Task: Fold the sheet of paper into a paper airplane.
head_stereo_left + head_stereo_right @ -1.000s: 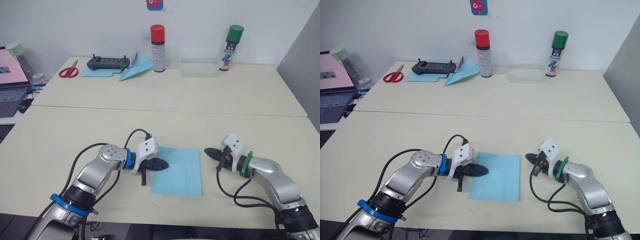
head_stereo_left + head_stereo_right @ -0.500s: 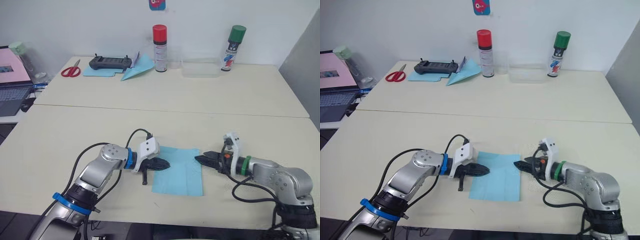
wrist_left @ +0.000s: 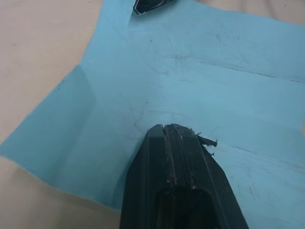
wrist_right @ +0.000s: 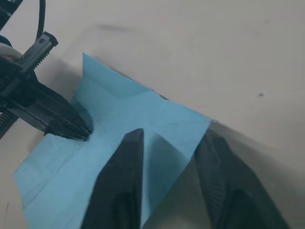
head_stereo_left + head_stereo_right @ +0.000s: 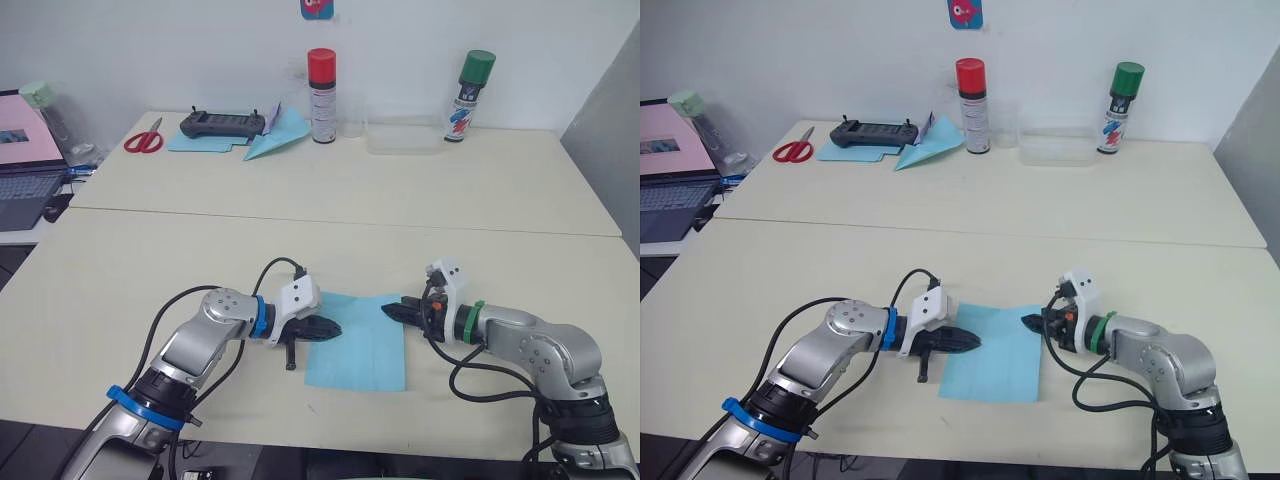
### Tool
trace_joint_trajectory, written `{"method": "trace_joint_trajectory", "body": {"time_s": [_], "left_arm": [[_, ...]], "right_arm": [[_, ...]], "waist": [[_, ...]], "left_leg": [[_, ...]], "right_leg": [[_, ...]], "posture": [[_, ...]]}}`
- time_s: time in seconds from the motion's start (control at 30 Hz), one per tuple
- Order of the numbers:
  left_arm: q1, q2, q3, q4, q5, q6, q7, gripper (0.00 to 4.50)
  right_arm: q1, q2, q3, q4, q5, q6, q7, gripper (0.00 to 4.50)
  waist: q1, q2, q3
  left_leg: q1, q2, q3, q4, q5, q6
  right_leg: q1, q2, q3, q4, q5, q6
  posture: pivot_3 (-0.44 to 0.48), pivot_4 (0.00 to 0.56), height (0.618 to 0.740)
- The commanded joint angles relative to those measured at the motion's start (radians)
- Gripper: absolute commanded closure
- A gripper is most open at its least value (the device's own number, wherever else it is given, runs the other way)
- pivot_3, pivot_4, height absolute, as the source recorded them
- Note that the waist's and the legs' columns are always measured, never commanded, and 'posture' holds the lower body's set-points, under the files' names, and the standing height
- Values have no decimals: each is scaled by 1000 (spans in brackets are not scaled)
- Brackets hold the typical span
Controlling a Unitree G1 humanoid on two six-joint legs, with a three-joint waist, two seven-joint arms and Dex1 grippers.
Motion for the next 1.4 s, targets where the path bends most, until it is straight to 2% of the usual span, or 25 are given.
{"method": "trace_joint_trajectory", "body": {"time_s": [0.03,0.43,0.83,1.17,1.4], "left_arm": [[20,1,-47,36,51,15,11,4500],[-5,-6,-55,65,58,1,-9,4500],[-34,-24,-66,103,71,-20,-35,4500],[-134,-135,2,43,-23,99,-4,4500],[-208,-224,21,175,-3,55,53,4500]], "right_arm": [[9,-25,40,-57,-41,-80,27,4415],[42,-141,219,-100,-221,-318,133,4467],[11,-95,300,-3,-330,-399,159,4467],[5,-111,346,41,-411,-402,181,4467],[11,-107,342,37,-416,-396,181,4467]], "waist": [[0,0,0],[0,0,0],[1,0,0],[-2,-1,1],[-2,-1,1]], "left_leg": [[0,0,0,0,0,0],[-1,0,0,0,0,0],[-1,-1,-1,0,0,0],[-1,0,-1,1,0,0],[-3,0,-1,1,0,0]], "right_leg": [[0,0,0,0,0,0],[0,0,0,-1,0,0],[1,0,0,-1,0,0],[0,0,0,-1,1,1],[-2,1,-1,0,1,1]], "posture": [[0,150,740],[0,150,740],[0,150,740],[0,150,740],[0,150,740]]}}
